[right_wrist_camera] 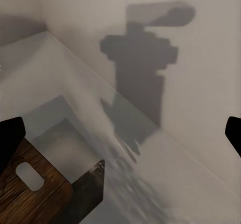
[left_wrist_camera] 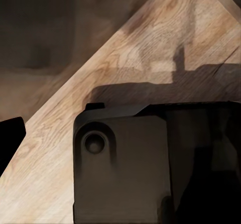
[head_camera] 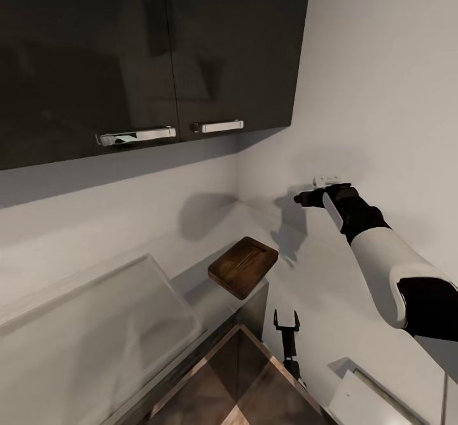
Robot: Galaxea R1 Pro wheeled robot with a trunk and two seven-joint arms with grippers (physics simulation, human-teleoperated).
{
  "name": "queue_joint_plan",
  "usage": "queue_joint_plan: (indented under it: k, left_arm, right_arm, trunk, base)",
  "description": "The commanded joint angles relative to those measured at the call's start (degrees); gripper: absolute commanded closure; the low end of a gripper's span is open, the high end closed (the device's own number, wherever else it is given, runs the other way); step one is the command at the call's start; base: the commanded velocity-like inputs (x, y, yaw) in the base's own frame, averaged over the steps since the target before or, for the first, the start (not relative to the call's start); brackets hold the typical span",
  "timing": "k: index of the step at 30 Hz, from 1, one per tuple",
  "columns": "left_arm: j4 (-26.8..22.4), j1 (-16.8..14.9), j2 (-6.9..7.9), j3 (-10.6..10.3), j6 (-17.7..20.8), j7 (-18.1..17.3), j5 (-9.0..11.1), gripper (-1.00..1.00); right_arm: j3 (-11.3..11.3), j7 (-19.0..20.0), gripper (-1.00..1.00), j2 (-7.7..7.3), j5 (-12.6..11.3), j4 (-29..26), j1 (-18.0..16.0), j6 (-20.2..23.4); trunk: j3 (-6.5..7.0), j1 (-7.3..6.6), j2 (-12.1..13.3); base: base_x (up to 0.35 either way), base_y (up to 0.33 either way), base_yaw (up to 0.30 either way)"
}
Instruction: In the kitchen, take the Vidalia onion out of the sink, dice it on the chopping board with the paring knife, put the diced onion into the bowl on the countertop, then place both the paring knife and the chopping board into the sink.
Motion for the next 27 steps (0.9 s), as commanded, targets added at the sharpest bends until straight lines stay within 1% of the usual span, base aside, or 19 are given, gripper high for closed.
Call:
queue_joint_plan:
  k: [1, 17, 22, 27]
  left_arm:
    - [-0.06, 0.01, -0.06, 0.24, -0.09, 0.15, -0.6, -1.0]
    - [1.21, 0.01, -0.32, 0.24, 0.06, 0.13, -0.39, -1.0]
    - [1.47, 0.01, -0.68, 0.24, 0.0, 0.08, -0.4, -1.0]
    - [1.7, 0.01, -0.73, 0.24, -0.02, 0.08, -0.4, -1.0]
  right_arm:
    - [0.34, 0.14, -1.0, -0.08, 0.04, -0.08, -0.04, 0.3]
    - [0.25, -0.01, -1.0, -0.28, 0.16, -0.08, -0.04, 0.38]
    - [0.25, -0.03, -1.0, -0.41, 0.26, -0.18, -0.04, 0.38]
    - [0.31, -0.1, -1.0, -0.38, 0.28, -0.36, -0.04, 0.38]
  trunk:
    - [-0.12, 0.04, -0.12]
    - [-0.12, 0.04, -0.12]
    - [-0.12, 0.04, -0.12]
    - [-0.12, 0.04, -0.12]
  base:
    - [0.0, 0.0, 0.0]
    - [0.0, 0.0, 0.0]
    - [0.0, 0.0, 0.0]
    - [0.0, 0.0, 0.0]
